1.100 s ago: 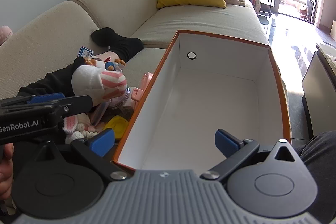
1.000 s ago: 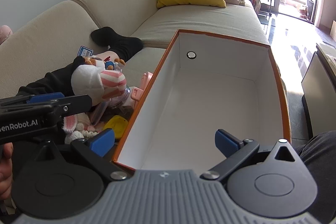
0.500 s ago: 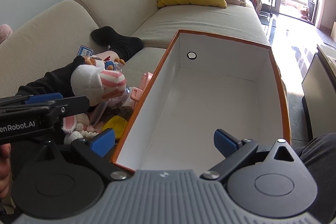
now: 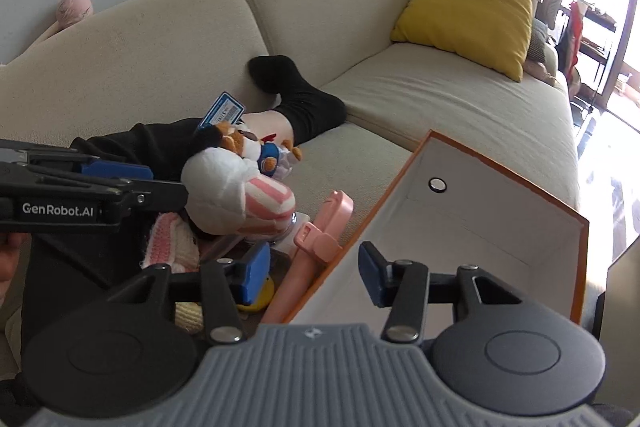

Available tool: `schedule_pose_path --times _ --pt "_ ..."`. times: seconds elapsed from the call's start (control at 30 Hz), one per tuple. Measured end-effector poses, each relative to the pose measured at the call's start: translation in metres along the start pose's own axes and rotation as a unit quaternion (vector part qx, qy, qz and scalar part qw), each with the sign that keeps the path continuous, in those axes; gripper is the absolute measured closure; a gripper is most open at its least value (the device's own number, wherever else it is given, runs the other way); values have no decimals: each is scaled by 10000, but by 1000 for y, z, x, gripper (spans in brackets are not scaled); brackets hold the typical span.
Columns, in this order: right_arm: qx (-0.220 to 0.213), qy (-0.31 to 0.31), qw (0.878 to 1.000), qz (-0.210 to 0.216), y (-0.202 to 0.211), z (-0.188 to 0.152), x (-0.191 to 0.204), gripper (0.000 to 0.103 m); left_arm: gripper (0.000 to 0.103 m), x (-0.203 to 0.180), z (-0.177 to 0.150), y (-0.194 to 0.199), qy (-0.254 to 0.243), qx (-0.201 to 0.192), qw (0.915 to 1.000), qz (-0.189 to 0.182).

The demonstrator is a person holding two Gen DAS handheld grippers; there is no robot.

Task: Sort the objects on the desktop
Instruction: 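Move the right tool toward the white plush penguin with striped hat, then close the right tool on the white plush penguin and lift it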

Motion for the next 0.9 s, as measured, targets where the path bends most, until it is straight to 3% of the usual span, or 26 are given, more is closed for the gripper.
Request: schedule_pose_path --times 0.13,0.4,0.77,0.83,0.9 --pt "245 -13 9993 297 -26 16 7 64 50 14 12 -11 3 90 9999 123" --pt "897 121 9936 677 -72 23 25 65 50 34 28 -44 148 385 9991 -112" --pt "1083 -40 9940 155 -98 34 4 70 52 28 24 -51 153 652 9954 -691" --pt "1089 -90 9940 77 -100 36 -1 70 61 26 20 -50 228 807 9916 -986" --pt "1094 -175 9938 23 -98 37 -5 70 62 21 14 -51 297 943 9874 -1239"
Point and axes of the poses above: each gripper's, at about its wrist camera, not at the fingertips, and y roughly against the way its jaws point, x to its left, z to its top, the point moved 2 cm from there along -y, roughly the way its jaws point
